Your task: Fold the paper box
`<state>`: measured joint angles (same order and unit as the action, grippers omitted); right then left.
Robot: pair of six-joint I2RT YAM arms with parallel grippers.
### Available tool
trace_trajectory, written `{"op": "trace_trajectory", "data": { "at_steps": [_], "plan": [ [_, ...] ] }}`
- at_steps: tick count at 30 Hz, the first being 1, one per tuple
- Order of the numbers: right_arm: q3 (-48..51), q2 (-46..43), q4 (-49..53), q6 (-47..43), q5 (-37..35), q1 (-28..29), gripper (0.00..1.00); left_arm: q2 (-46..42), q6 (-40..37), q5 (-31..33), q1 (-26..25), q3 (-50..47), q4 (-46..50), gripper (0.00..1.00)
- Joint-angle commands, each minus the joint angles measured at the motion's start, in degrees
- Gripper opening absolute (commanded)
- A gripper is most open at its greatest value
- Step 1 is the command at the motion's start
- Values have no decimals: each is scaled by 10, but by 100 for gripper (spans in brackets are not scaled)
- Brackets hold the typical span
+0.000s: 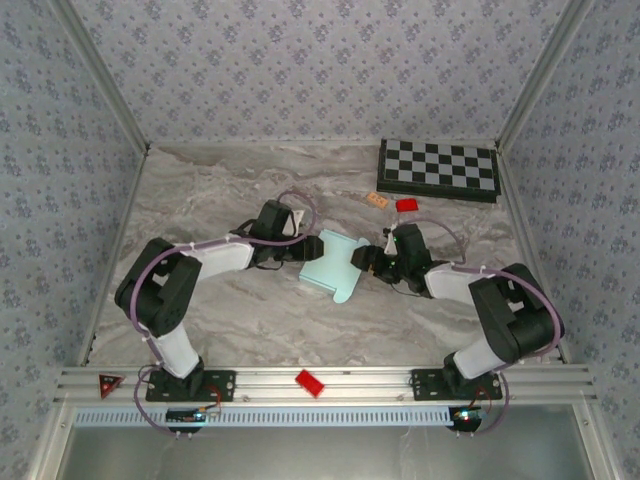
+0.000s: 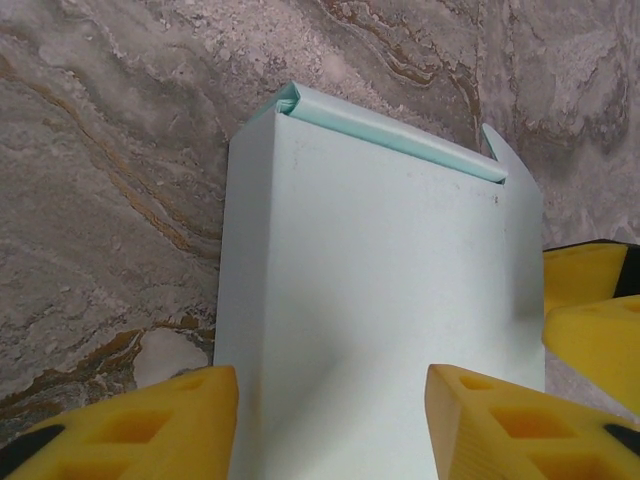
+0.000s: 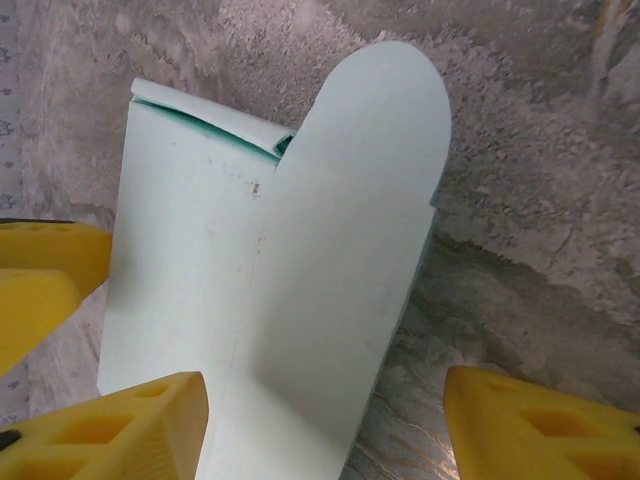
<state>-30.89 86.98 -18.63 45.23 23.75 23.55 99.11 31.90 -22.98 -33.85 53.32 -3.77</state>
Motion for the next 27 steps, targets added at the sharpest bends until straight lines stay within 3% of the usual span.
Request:
{"op": "trace_trajectory", "data": {
  "at_steps": [1, 8, 27],
  "plan": [
    [-2, 18, -38, 13, 28, 3, 62, -3, 19, -17, 2, -11, -16, 47],
    [-10, 40, -60, 14, 48, 15, 55, -1, 34, -12, 2, -17, -16, 40],
    [-2, 25, -138, -2, 71, 45, 51, 24, 59, -33, 2, -18, -39, 43]
  ]
}}
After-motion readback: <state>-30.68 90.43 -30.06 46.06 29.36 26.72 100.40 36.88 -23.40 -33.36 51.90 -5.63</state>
